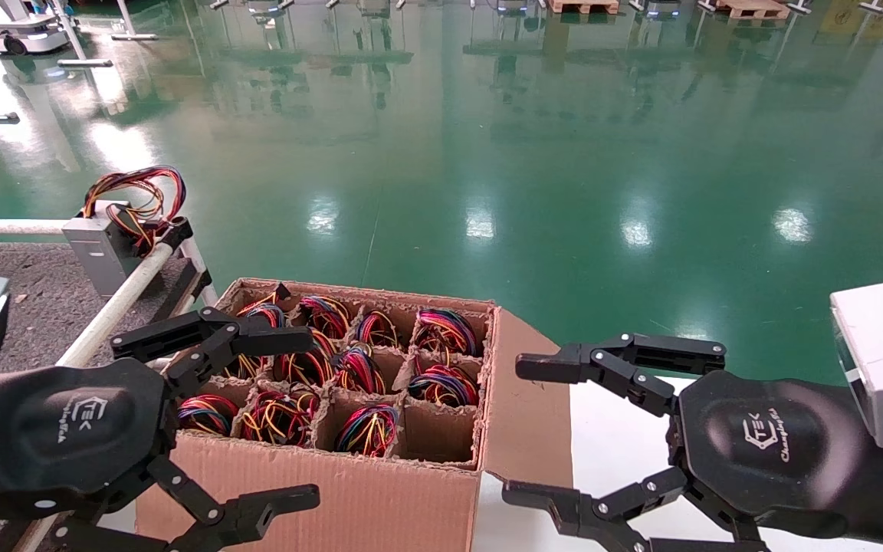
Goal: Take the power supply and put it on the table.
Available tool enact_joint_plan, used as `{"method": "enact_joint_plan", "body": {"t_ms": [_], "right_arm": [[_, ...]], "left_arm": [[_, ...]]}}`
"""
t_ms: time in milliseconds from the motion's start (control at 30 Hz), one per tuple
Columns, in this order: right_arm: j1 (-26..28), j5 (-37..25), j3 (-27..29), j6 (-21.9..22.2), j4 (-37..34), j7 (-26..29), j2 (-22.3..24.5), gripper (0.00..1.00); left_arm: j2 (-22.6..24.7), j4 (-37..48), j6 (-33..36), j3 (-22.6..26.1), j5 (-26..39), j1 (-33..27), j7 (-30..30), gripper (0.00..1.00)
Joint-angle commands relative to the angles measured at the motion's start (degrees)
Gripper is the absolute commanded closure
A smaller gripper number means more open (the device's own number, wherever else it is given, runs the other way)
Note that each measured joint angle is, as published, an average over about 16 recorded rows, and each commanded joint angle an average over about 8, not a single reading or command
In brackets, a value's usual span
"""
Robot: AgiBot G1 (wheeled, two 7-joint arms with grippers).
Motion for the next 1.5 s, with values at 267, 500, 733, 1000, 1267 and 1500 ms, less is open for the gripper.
{"method": "enact_joint_plan", "body": {"t_ms": [267,500,733,1000,1267,1500], "right_arm": [[0.0,0.0,0.0,0.0,0.0,0.0,0.0,1.0],[0.0,0.0,0.0,0.0,0.0,0.0,0.0,1.0],[0.0,0.0,-0.1,0.0,0.0,0.0,0.0,1.0],[0.0,0.0,-0.1,0.0,0.0,0.0,0.0,0.73],[0.0,0.1,-0.1,0.0,0.0,-0.1,0.0,0.0],[0.0,0.1,-0.1,0.0,0.0,-0.1,0.0,0.0]], "left_arm": [[0.4,0.2,-1.2,1.7,4.0,-2.5,-1.9,0.0],[3.9,2.3,-2.3,6.8,12.7,-10.9,-8.6,0.0],[9.7,10.9,1.0,11.4,17.4,-16.7,-11.0,0.0],[15.6,22.7,3.4,15.6,20.7,-19.7,-12.2,0.0],[19.3,31.0,3.2,18.8,24.4,-21.3,-10.9,0.0],[20.8,35.6,2.4,19.8,26.1,-21.8,-8.5,0.28]]}}
